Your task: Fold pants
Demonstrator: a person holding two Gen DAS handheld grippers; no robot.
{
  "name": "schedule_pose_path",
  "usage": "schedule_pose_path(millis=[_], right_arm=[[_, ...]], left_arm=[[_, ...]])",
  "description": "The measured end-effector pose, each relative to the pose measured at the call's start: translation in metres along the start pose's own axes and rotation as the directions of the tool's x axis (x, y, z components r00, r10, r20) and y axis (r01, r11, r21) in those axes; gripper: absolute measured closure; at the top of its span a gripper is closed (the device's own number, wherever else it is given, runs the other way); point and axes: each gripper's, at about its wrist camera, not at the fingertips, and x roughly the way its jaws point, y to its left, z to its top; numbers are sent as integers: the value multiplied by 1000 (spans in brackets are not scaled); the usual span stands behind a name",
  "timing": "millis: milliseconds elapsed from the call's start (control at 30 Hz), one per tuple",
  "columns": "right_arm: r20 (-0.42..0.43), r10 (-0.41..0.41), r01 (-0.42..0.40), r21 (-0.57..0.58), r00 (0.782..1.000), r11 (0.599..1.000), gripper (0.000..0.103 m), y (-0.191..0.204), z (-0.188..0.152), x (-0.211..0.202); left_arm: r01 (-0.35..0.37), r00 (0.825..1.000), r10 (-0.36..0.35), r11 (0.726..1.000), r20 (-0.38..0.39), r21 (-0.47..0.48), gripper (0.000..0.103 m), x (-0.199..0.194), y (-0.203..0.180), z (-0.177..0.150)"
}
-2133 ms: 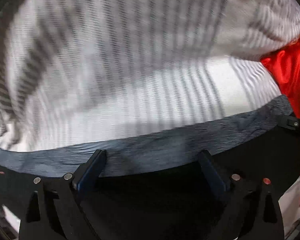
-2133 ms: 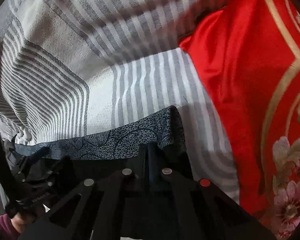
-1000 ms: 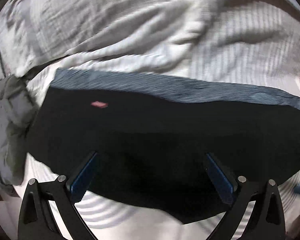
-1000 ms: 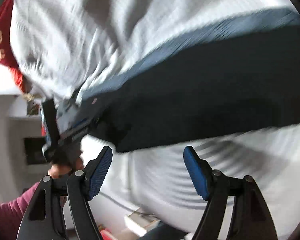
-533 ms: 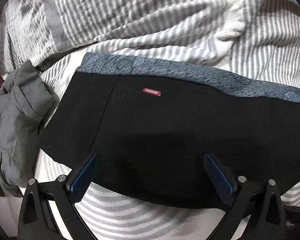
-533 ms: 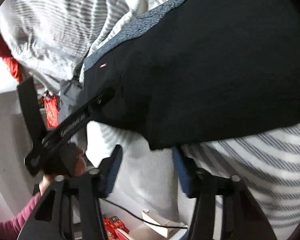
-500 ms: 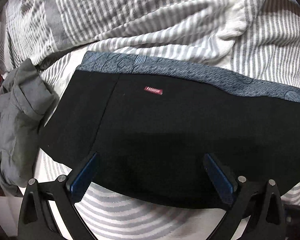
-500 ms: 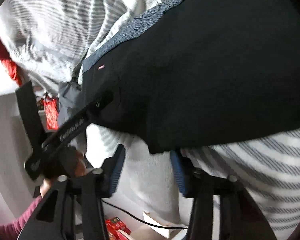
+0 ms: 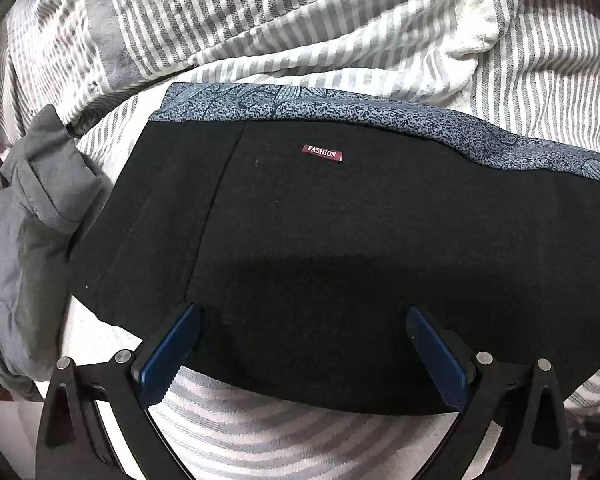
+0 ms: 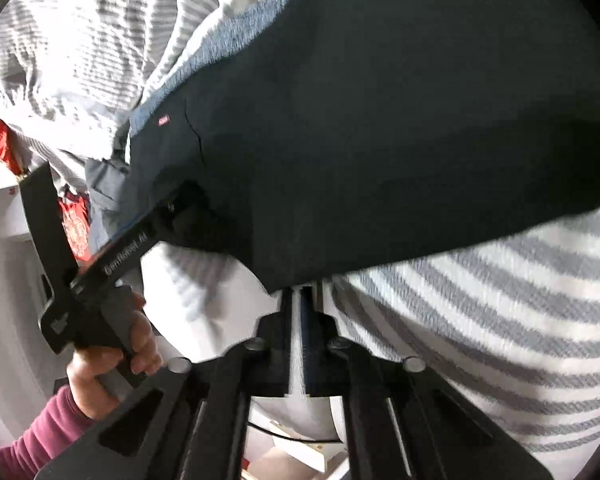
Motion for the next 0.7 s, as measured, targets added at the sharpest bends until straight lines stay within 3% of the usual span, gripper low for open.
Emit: schedule_pose_path(millis=[133,200,233,267,500,700], right_arm=[[-15,36,-36,-60,999,998,96,14,-10,-18],[-22,19,-20,-66,1000,998,70,13,-15,-32],[-10,8,-8,-59,1000,998,45,10,-17,-40],[9,10,-10,-50,1000,999,35,7,-18,-48],[73,21,-26,72,997,997,35,-39,-21,-92],[211,70,-107,169,975,980,35,-93,-25,-150]], left_arm=[[20,999,-20,1000,-25,7,0,3,0,2],[22,999,-21,1000,-37,16,0,3,-1,3],[22,999,-21,1000,-49,21,0,4,-2,4],[13,998,-11,1000,-58,24,0,3,-4,5],[20,997,-17,999,-70,36,0,-25,-35,3],[86,996,-81,987,-42,134,0,-57,-102,5]])
